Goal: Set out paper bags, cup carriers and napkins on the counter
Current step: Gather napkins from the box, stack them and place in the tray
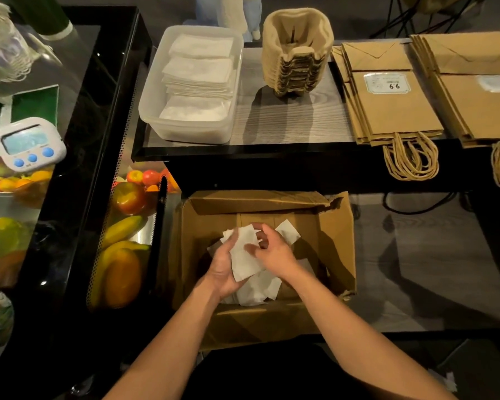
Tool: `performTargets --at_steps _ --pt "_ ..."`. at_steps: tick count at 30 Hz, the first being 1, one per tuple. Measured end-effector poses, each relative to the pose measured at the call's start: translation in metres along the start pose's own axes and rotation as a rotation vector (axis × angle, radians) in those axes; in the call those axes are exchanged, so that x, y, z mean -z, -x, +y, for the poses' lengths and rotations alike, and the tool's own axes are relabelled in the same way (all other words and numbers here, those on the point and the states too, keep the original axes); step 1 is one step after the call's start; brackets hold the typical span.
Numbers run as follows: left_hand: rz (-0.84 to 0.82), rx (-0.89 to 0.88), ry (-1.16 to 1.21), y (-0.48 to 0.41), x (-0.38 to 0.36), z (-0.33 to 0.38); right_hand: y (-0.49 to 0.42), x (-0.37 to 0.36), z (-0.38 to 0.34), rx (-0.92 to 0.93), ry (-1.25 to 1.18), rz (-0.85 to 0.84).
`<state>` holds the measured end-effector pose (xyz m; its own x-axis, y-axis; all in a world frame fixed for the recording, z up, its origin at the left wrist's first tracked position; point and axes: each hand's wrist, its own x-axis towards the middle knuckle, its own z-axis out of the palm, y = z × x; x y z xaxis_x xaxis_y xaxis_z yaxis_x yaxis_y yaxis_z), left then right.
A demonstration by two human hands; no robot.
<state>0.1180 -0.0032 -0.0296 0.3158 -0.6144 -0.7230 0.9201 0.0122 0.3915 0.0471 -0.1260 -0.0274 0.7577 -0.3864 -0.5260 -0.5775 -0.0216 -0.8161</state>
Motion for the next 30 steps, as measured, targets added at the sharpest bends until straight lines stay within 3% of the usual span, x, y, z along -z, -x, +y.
performTargets --at_steps 3,5,6,9,11,16,21,25,30 --pt "0.035 -0.003 -0.056 0.001 0.005 0.000 0.002 -0.003 0.006 0.080 0.206 0.155" --pt "0.077 -0.003 -0.022 0.003 0.013 -0.001 0.001 0.001 0.011 0.028 0.243 0.256" --pt "0.111 -0.015 0.005 0.004 0.017 0.000 0.000 0.003 0.013 -0.041 0.293 0.213" --pt "0.190 -0.052 0.033 0.005 0.027 0.001 0.000 -0.004 0.023 -0.217 0.617 -0.181" --pt "0.216 -0.062 0.009 0.004 0.030 0.000 0.004 -0.014 0.026 -0.271 0.694 -0.350" --pt "0.246 -0.050 -0.025 0.003 0.029 -0.002 0.007 -0.024 0.027 -0.350 0.498 -0.458" --pt "0.279 -0.091 -0.018 0.003 0.031 0.000 0.003 -0.006 0.029 -0.407 0.062 -0.355" --pt "0.308 -0.138 -0.018 0.002 0.032 0.001 0.000 0.016 0.017 -0.279 -0.063 -0.099" --pt "0.283 -0.138 -0.106 0.002 0.024 0.000 0.013 0.033 0.003 -0.124 -0.453 -0.079"
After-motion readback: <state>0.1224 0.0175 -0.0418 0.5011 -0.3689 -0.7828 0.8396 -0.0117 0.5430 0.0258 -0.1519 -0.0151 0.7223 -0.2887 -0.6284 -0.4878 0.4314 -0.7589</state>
